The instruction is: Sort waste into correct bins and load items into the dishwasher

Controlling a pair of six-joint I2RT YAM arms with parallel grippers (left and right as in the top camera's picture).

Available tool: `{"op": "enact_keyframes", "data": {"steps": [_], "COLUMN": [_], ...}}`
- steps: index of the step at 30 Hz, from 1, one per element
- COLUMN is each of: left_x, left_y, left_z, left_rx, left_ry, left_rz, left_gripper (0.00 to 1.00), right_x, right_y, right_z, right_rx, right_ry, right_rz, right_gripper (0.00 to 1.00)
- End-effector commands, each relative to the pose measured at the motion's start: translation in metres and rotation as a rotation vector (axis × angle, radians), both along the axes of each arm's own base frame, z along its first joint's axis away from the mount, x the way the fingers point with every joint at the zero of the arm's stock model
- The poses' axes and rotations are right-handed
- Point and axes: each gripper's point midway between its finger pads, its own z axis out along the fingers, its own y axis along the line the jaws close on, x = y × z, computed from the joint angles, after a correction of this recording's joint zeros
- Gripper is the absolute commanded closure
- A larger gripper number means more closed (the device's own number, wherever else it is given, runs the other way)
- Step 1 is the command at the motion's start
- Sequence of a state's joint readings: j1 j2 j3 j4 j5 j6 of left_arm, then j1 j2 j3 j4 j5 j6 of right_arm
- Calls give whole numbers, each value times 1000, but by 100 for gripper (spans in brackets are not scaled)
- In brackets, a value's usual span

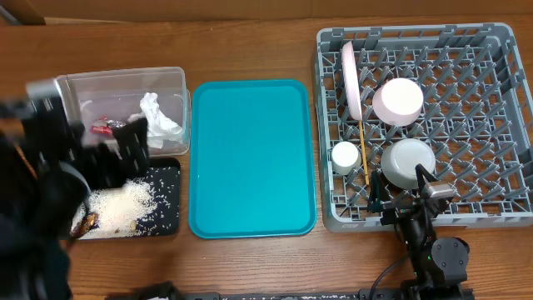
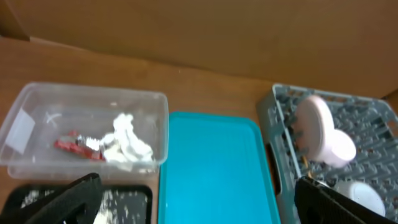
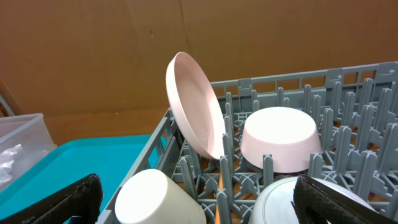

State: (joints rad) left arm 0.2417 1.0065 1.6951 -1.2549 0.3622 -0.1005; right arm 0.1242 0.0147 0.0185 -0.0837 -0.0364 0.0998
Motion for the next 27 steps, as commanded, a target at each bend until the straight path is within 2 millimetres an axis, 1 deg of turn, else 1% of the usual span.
{"op": "enact_keyframes", "data": {"steps": [1, 3, 6, 8, 9, 10, 12, 13, 16, 19, 21, 25, 27], "left_x": [-21, -35, -56, -63, -71, -76, -82, -82, -76, -65, -47, -21, -13], "left_y": [-5, -8, -13, -10, -8, -8, -8, -8, -7, -5, -1, -3, -7], "left_z": [-43, -68, -117, -136, -152, -162, -179, -185, -198, -206, -210, -205, -200], "left_rx": [-1, -9, -22, -11, 2, 3, 7, 10, 3, -28, -90, -135, -126], "left_ry": [66, 97, 160, 182, 197, 202, 203, 192, 135, 57, -46, -227, -316], "left_rz": [-4, -4, -2, 18, 39, 41, 47, 47, 59, 91, 131, 115, 81], "left_gripper": [0, 0, 0, 0, 0, 0, 0, 0, 0, 0, 0, 0, 0], "right_x": [0, 0, 0, 0, 0, 0, 0, 0, 0, 0, 0, 0, 0], "right_y": [-2, -2, -2, -2, -2, -2, -2, -2, -2, -2, -2, -2, -2], "right_z": [-2, -2, -2, -2, -2, -2, -2, -2, -2, -2, -2, -2, -2], "right_rx": [-6, -6, -6, -6, -6, -6, -6, -6, -6, -6, -6, -6, -6], "right_ry": [-4, -4, -4, -4, -4, -4, -4, -4, -4, -4, -4, -4, -4], "right_rz": [-11, -11, -11, -11, -11, -11, -11, -11, -11, -10, -11, -11, -11], "right_gripper": [0, 0, 0, 0, 0, 0, 0, 0, 0, 0, 0, 0, 0]}}
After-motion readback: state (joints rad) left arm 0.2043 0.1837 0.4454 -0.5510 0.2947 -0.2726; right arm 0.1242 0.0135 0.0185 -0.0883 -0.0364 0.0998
